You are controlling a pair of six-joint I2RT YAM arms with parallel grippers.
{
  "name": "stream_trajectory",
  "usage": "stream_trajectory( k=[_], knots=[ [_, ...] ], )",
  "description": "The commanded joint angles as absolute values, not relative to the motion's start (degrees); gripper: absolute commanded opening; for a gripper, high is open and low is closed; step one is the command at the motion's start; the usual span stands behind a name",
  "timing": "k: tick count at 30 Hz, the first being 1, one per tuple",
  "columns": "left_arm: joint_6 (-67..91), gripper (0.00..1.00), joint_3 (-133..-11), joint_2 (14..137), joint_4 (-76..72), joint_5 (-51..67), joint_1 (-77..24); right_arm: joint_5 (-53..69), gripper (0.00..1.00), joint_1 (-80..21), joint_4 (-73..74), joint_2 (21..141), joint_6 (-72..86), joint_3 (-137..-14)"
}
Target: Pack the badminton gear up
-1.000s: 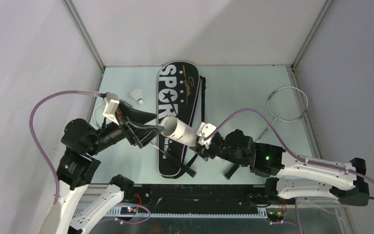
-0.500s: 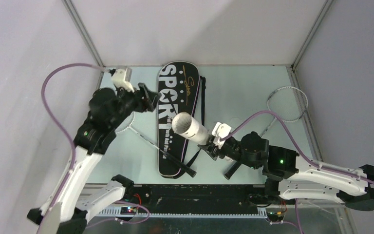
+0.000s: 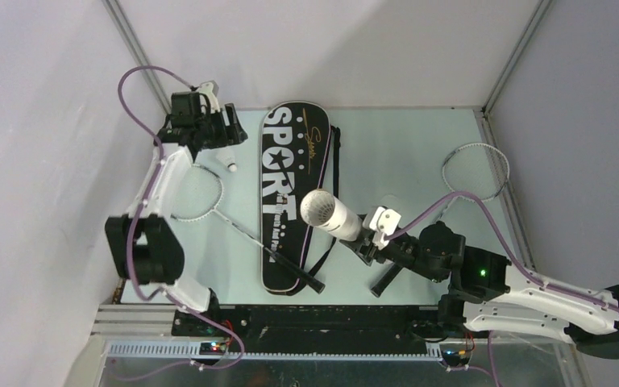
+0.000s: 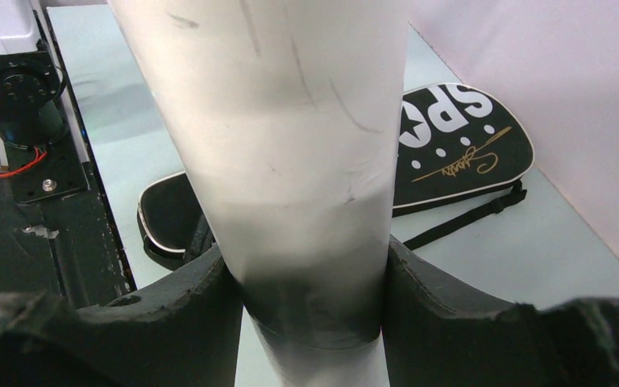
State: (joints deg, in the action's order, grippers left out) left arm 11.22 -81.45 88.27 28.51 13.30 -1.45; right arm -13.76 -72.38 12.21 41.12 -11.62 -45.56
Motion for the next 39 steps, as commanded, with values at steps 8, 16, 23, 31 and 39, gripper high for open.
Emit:
stream_trajectory(
  k=[8,16,23,31,39],
  knots=[
    [3.77,0.78,-100.82,113.36,34.63,20.36,5.83,-10.92,0.35,-71.39,11.30,37.40,-12.40,-46.05],
    [7.76,0.76,-112.09,125.16,34.18,26.43,9.51,-12.49,0.34,-71.21,12.68,38.34,-11.90,-46.05],
    [7.97,0.76,-118.28,132.70,36.56,29.79,9.93,-13.26,0.34,-71.04,13.12,39.42,-11.62,-46.05],
    [6.37,0.59,-118.66,133.51,40.07,32.54,9.92,-13.30,0.34,-70.71,11.77,40.22,-10.86,-45.40],
    [5.43,0.06,-115.15,128.48,40.91,31.11,9.93,-13.45,0.34,-70.75,11.98,40.23,-8.56,-45.35]
  ],
)
